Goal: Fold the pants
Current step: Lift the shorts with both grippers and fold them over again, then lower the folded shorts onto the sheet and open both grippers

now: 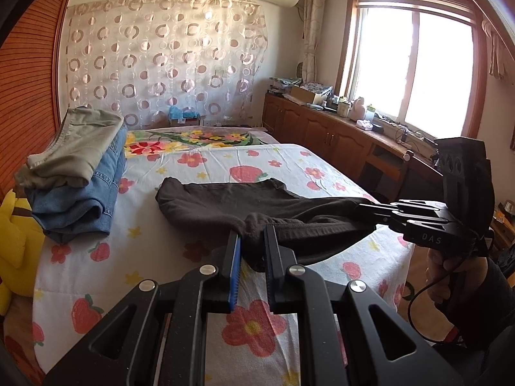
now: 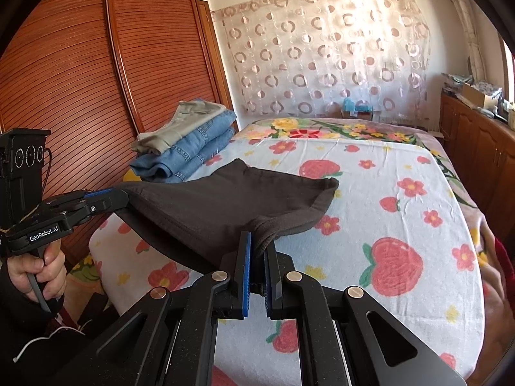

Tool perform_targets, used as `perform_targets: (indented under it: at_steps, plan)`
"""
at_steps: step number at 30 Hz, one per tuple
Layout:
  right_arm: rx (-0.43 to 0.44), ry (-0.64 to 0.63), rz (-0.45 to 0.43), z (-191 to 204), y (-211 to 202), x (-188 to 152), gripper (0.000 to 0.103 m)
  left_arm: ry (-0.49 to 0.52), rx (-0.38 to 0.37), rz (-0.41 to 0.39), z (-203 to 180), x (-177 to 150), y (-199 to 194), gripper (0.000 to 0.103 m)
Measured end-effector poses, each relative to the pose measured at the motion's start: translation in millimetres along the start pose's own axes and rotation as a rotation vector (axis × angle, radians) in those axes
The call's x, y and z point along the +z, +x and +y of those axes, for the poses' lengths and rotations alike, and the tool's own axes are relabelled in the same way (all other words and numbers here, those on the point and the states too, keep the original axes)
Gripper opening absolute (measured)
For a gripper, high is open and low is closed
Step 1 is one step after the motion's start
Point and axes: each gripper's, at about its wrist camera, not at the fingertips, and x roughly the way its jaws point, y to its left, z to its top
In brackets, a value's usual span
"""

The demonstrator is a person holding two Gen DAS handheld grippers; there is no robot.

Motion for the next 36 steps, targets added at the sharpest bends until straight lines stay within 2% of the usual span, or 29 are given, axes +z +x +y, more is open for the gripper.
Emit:
perform_targets:
  at_steps: [18,22,29,36]
  plan:
    - [0.024,-0.004,-0.035,0,-27,7,0.006,0.036,-0.011,-0.056,-14,15,-30,0.014]
    - [0.021,-0.012,-0.042,0,-30,8,0.006,0.042,-0.011,-0.051,-14,14,-27,0.014]
    - [0.000,-0.015,0.011,-9,1,9,0.006,0.003,-0.001,0.028,3,3,9,0.014]
    - [-0.022,-0.006,0.033,-18,43,31,0.006,0.005,0.027,0.039,17,16,40,0.014]
